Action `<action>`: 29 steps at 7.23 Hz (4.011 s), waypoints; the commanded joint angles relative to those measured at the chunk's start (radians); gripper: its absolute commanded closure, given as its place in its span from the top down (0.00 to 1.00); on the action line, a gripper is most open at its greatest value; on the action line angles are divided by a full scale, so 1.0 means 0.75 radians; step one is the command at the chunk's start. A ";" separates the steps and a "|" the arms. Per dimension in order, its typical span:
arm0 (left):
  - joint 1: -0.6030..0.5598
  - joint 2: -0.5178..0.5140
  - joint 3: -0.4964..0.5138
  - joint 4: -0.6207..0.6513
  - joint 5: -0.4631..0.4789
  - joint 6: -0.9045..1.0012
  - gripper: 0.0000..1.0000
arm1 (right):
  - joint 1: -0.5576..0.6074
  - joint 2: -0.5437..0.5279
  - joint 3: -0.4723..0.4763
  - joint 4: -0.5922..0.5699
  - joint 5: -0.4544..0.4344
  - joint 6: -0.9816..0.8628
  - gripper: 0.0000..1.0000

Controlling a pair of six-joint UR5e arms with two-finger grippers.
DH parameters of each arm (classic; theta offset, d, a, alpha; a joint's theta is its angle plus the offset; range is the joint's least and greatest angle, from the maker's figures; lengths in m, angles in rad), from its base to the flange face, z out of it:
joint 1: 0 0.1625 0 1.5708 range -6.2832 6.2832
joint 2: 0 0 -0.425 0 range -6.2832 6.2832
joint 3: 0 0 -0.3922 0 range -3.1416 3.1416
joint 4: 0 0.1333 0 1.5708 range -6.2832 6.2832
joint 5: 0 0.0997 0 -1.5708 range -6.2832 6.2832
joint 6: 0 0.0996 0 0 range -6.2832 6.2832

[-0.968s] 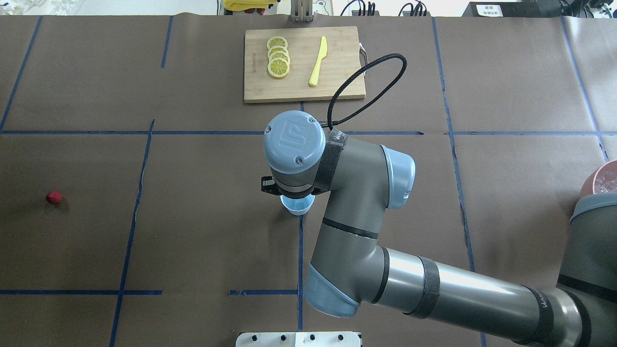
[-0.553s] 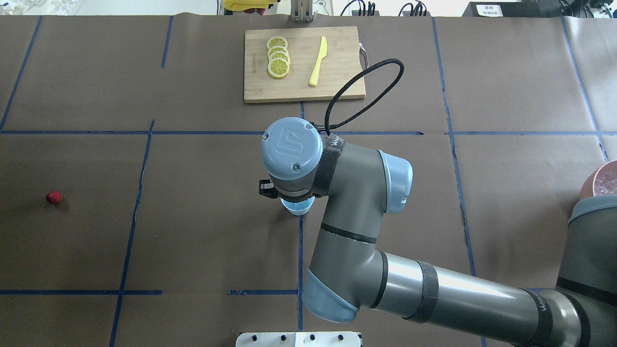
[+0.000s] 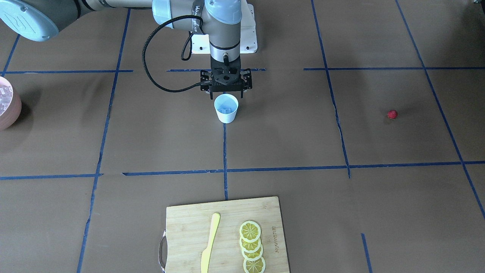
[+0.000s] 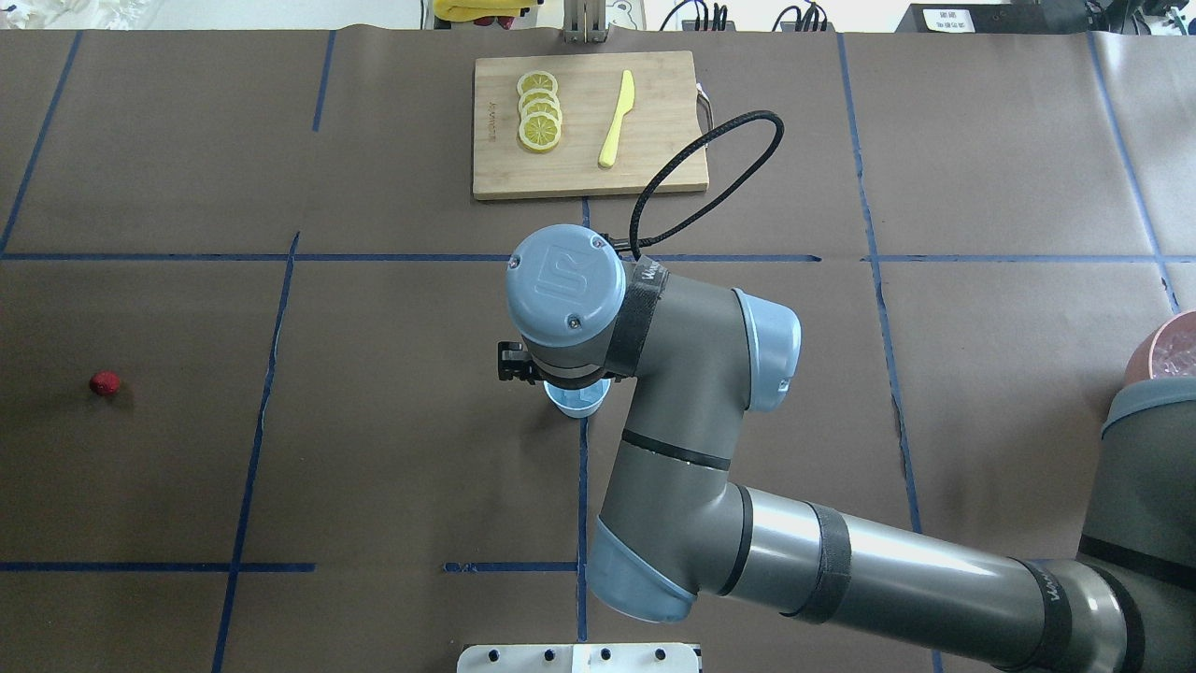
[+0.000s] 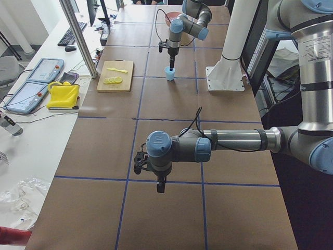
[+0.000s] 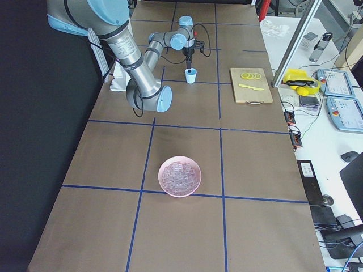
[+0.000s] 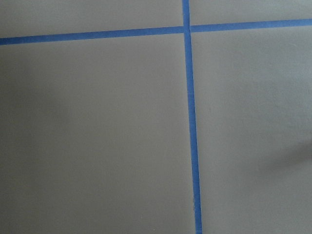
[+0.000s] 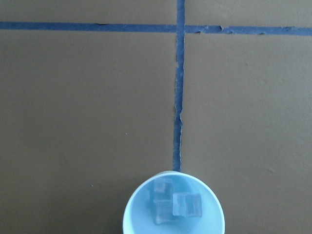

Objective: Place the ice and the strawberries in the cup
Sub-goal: 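Lower the ice cube into the cup and open the right gripper, then move the right gripper back to the pink bowl, then hold the right gripper above the pink bowl while the left arm reaches toward the strawberry, then lower the left gripper onto the red strawberry and grasp it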

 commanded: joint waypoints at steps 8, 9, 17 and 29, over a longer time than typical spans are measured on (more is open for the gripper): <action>0.027 -0.161 -0.005 -0.002 0.009 -0.014 1.00 | 0.910 -0.630 0.208 0.008 0.596 -1.294 0.99; 0.027 -0.167 -0.007 -0.002 0.009 -0.014 1.00 | 1.037 -0.749 0.212 0.012 0.659 -1.525 0.99; 0.159 -0.245 -0.040 -0.165 0.003 -0.083 1.00 | 1.580 -1.470 0.188 0.228 0.766 -2.070 0.99; 0.910 -0.118 0.130 -0.916 0.332 -1.192 1.00 | 1.580 -1.478 0.173 0.233 0.766 -2.045 0.99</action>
